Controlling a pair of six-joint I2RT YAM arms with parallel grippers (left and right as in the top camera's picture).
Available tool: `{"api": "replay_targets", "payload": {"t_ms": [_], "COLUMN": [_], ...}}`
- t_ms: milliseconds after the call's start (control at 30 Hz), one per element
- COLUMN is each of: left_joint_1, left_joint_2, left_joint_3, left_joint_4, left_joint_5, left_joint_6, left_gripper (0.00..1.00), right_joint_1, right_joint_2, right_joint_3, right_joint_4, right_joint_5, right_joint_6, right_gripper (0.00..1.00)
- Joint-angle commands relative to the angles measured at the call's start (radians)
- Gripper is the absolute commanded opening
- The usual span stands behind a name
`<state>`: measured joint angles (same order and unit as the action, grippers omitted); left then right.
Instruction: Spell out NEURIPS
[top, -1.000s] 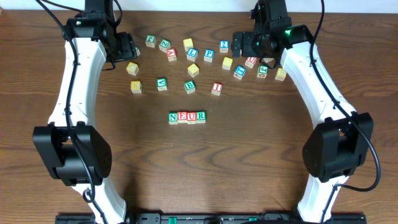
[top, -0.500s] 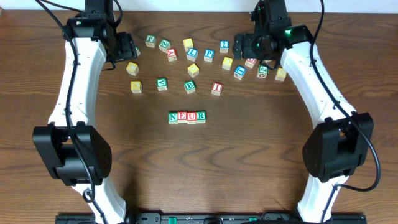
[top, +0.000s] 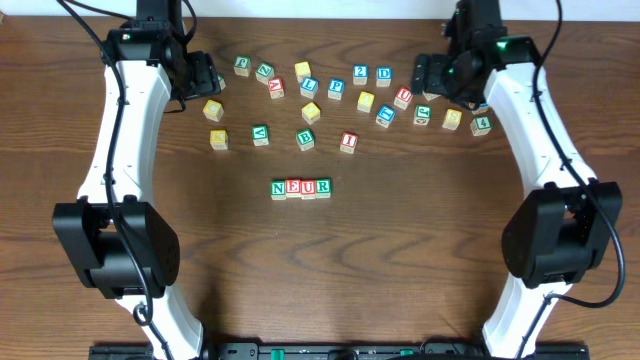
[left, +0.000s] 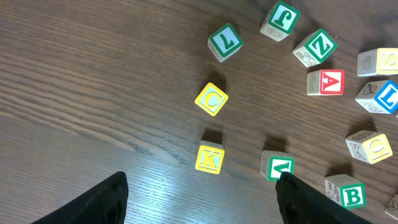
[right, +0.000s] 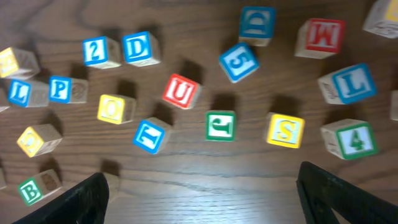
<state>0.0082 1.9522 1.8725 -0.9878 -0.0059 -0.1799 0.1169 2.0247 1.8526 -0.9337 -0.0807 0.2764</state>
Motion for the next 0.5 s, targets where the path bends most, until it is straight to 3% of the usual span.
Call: {"api": "replay_targets", "payload": {"t_ms": [0, 467], "left_joint_1": [0.001, -0.003], "left_joint_2": [-0.010, -0.010], "left_joint_3": [-0.005, -0.005], "left_joint_4": [-0.001, 0.002], "left_joint_5": [-0.002, -0.002], "left_joint_6": [-0.002, -0.025], "left_gripper": [0.75, 0.75], "right_joint_1": [-0.019, -0.019], "right_joint_2": [-0.022, -0.022], "right_joint_3": [0.018, 0.018], "right_joint_4": [-0.005, -0.013], "right_joint_5": [0.003, 0.026], "right_joint_6": [0.007, -0.032], "right_gripper": [0.91, 0.92]}}
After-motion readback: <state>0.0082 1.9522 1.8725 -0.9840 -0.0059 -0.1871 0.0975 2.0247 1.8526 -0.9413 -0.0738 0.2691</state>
